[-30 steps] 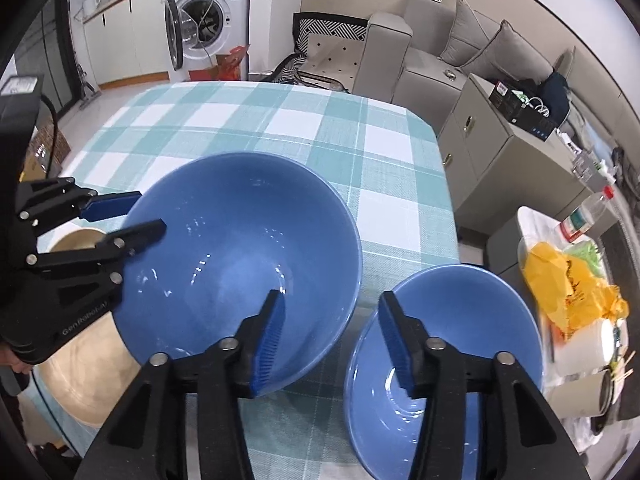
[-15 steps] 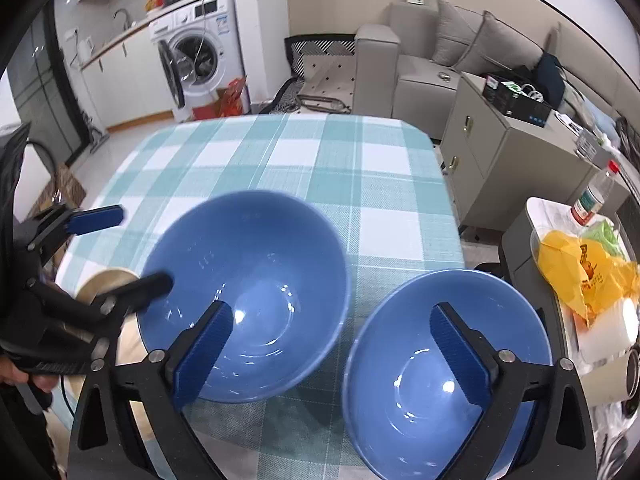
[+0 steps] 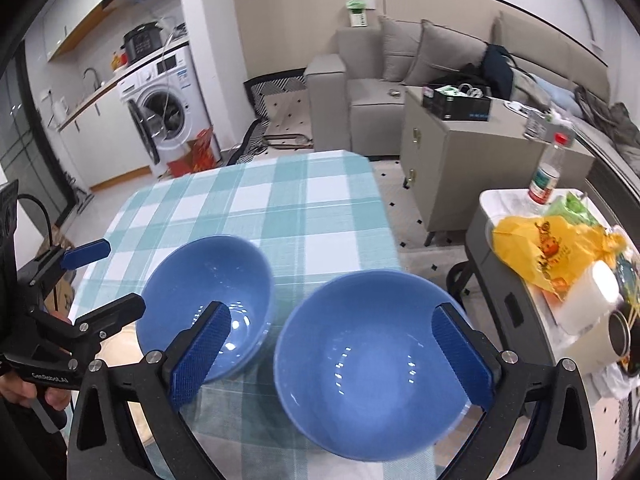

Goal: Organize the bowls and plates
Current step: 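Move both grippers to the rim of one light-blue bowl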

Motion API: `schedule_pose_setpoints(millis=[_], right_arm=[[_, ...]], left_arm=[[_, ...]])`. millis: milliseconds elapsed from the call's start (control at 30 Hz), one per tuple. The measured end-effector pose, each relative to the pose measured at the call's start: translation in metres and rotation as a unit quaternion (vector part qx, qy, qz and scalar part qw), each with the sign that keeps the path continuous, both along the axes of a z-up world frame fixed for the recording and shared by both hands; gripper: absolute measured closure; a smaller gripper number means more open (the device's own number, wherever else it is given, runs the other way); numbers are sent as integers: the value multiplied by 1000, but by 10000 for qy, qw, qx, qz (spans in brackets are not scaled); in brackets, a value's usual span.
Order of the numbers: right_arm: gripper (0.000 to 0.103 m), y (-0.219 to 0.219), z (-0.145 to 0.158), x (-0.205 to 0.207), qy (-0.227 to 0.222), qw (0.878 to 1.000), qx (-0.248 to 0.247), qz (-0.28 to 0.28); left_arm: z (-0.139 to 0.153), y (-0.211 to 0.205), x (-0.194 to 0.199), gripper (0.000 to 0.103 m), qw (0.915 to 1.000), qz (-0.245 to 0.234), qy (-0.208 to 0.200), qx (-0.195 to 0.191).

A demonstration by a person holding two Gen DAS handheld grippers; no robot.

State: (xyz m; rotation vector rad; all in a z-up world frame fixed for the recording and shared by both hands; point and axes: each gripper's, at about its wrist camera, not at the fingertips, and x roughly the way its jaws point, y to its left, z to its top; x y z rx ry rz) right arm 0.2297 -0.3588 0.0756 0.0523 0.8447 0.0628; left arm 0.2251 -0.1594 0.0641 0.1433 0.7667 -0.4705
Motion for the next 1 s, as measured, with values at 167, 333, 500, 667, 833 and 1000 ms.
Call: schedule_pose_setpoints(millis=[167, 333, 500, 667, 833, 1000], right_arm=[[1, -23, 6, -15, -62, 9997, 53, -219], [1, -43, 6, -25, -32, 9991, 75, -425], [1, -62, 3, -33, 5, 9981, 105, -613], [1, -76, -2, -35, 81, 9970, 98, -764], [1, -84, -8, -33, 142, 9963, 116, -842], [1, -89, -14, -30, 201, 9957, 166, -892]], left_arm=[[1, -16, -1, 0, 9999, -158, 8, -30], [-1, -38, 0, 0, 9994, -341, 30, 12], [-4, -58, 2, 0, 9987, -502, 67, 41], [-9, -73, 7, 0, 9982, -578, 141, 52], [-14, -86, 8, 0, 9973, -710, 131, 137], [-16, -94, 8, 0, 9962, -831, 83, 232]])
